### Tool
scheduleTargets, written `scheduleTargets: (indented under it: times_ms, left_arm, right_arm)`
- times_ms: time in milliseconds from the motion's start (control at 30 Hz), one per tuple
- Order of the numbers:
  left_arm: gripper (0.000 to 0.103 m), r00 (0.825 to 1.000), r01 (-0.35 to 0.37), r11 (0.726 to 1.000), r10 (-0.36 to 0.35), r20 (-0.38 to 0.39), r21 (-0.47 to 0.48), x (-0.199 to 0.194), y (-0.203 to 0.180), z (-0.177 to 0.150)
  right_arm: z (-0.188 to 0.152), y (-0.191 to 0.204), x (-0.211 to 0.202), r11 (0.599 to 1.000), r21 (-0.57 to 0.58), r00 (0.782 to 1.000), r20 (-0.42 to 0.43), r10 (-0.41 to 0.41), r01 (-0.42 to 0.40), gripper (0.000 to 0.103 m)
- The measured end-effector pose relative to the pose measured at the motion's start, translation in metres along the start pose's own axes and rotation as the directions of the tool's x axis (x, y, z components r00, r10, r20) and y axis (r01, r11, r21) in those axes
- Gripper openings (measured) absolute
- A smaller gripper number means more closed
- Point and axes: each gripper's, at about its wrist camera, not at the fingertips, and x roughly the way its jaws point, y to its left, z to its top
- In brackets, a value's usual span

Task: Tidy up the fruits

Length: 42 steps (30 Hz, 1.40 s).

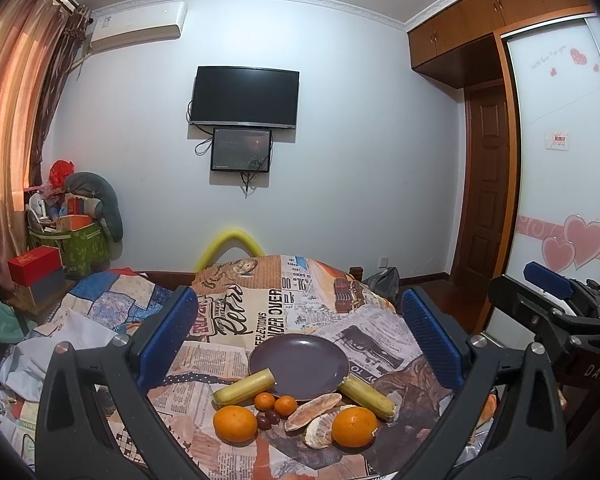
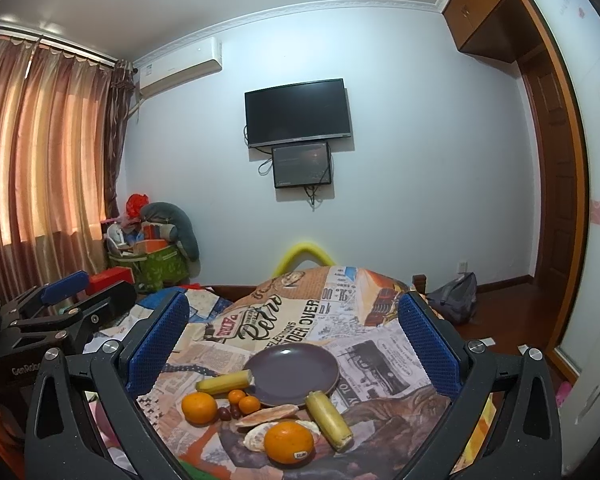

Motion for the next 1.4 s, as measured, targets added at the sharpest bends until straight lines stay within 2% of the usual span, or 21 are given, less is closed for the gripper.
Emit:
scheduleTargets:
  times_ms: [467, 600, 833, 900, 1033, 1133, 1233, 1367, 1400]
  left_arm:
    - [0.103, 1.000, -0.011, 1.000, 0.011, -0.001, 0.018, 0.001, 0.000, -0.004]
    - [0.103, 0.999, -0.034, 0.999, 0.034, -0.014, 0.033, 0.006, 0.004, -0.008]
    - [0.103, 0.997, -0.009, 1.000, 0.010, -0.079, 0.018, 0.027, 0.017, -0.021]
    - [0.102, 0.994, -0.012, 1.000, 0.013, -0.108, 0.010, 0.036, 0.024, -0.027]
    - [0.083, 0.981, -0.014, 1.000, 0.015, -0.195, 0.010, 0.058, 0.038, -0.041]
    - [0.076, 0.967, -0.022, 1.000, 0.019, -0.253, -0.010, 0.073, 0.052, -0.051]
    - [0.067, 0.946, -0.039, 0.999, 0.034, -0.322, -0.009, 0.091, 0.066, -0.064]
    - [0.067, 0.917, -0.036, 0.999, 0.034, -0.399, 0.003, 0.110, 0.080, -0.081]
    - [0.067, 0.905, -0.031, 0.999, 0.032, -0.425, 0.011, 0.116, 0.083, -0.088]
  right_arm:
    - [-0.003, 0.001, 0.004, 1.000, -0.008, 1.000, -0.017, -0.004, 0.004, 0.103]
    - [-0.011, -0.001, 0.017, 1.000, -0.013, 0.996, -0.089, 0.020, -0.022, 0.103]
    - [-0.036, -0.009, 0.044, 0.999, 0.018, 0.975, -0.219, 0.041, -0.038, 0.103]
    - [-0.045, -0.009, 0.051, 0.999, 0.006, 0.964, -0.264, 0.038, -0.038, 0.103]
    - [-0.062, -0.013, 0.064, 1.000, 0.005, 0.942, -0.335, 0.023, -0.022, 0.103]
    - [-0.074, -0.016, 0.076, 1.000, 0.014, 0.919, -0.394, 0.020, -0.016, 0.102]
    - [-0.089, -0.021, 0.088, 0.999, 0.040, 0.888, -0.459, 0.031, -0.015, 0.093]
    - [-0.112, -0.027, 0.105, 0.997, 0.080, 0.837, -0.544, 0.061, -0.021, 0.083]
    - [-0.116, -0.026, 0.108, 0.996, 0.085, 0.831, -0.553, 0.064, -0.020, 0.083]
